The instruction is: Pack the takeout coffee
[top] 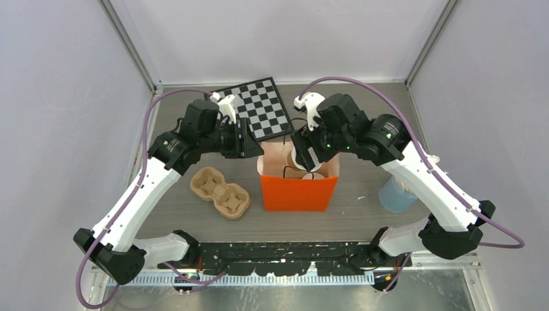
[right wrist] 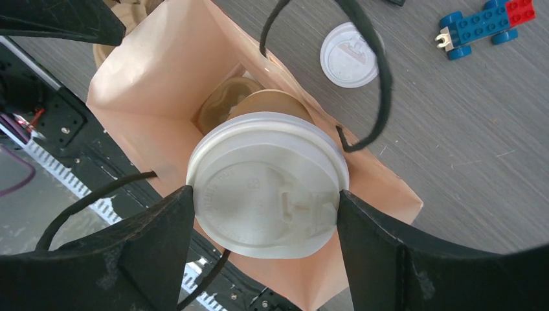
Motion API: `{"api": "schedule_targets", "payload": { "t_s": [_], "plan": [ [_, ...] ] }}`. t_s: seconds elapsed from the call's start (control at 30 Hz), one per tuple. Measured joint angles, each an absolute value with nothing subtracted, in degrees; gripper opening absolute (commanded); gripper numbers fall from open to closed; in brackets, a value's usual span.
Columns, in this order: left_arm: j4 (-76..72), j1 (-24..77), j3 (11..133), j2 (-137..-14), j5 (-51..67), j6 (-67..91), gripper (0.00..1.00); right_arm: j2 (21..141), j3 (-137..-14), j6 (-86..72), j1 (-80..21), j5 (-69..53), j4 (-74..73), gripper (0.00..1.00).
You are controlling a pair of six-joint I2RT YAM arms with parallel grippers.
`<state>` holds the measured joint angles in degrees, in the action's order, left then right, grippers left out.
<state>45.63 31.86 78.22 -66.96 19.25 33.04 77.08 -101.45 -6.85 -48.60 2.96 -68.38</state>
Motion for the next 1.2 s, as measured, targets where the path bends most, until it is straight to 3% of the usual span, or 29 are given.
{"api": "schedule_targets", "payload": {
  "t_s": [0.4,0.53,0.67,1.2],
  "plan": [
    [46.1,31.9,78.2,-72.6,19.5,33.9,0.36,78.4,-98.2,-1.5,-52.9,5.8,-65.5,0.76],
    [46.0,31.9,79.3,-74.9,19.5,33.0,0.13,78.3,-96.4,0.1,-54.1,6.2,-64.1,0.76],
    [44.8,31.9,79.7,-76.0,20.3,32.3,0.00,77.8,-94.6,2.0,-55.1,6.4,-62.2,0.76],
    [29.9,31.9,70.9,-69.6,23.2,29.8,0.00,75.6,-88.4,12.3,-57.9,10.0,-53.2,0.75]
  ]
}}
